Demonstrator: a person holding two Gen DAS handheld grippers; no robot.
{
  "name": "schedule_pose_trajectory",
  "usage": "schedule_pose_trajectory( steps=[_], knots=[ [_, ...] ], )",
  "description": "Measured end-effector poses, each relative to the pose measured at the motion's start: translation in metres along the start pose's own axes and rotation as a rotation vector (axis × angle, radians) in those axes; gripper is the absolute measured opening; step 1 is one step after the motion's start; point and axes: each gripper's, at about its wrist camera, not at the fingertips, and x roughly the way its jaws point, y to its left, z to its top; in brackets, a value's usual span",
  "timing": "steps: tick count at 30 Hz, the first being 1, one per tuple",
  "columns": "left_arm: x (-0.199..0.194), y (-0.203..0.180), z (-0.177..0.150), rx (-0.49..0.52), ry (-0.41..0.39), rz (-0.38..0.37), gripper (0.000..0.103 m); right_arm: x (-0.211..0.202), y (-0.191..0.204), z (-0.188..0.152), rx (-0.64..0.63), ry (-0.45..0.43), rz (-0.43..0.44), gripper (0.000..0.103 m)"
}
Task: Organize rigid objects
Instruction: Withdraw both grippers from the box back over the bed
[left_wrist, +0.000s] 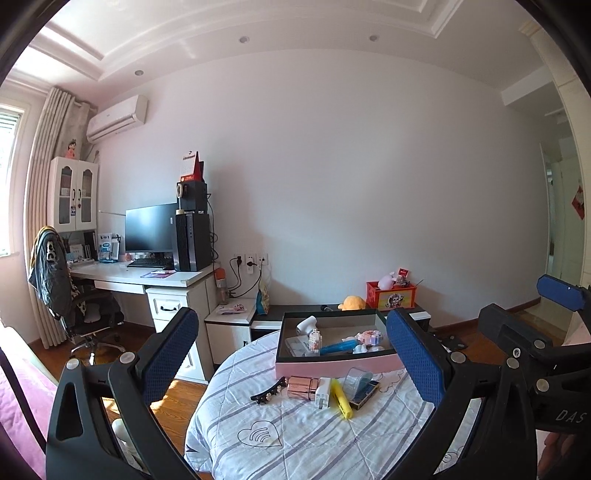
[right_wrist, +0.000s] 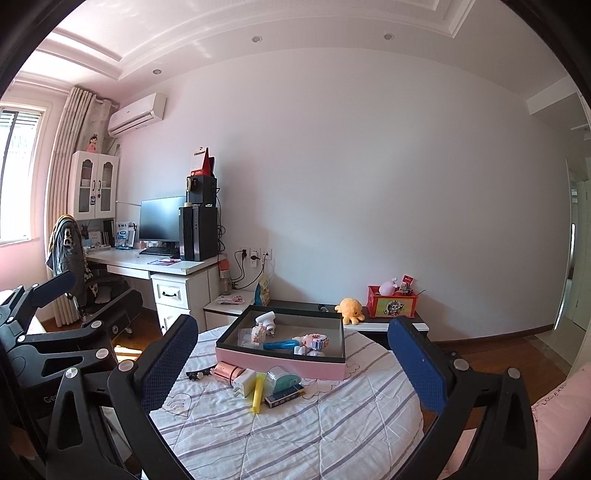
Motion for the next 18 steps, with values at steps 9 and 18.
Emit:
schedule_pose_trajectory(
  steps=[9, 18],
  knots=[
    [-0.002, 0.001, -0.001, 0.0, 0.011, 0.004, 0.103, 0.0, 0.002, -0.003, -0.001, 0.012, 0.004, 0.103],
    [0.017, 0.0, -0.006, 0.002, 0.053, 0.006, 0.103, 0.016, 0.0, -0.01, 0.01, 0.054, 0.01, 0.103]
  ],
)
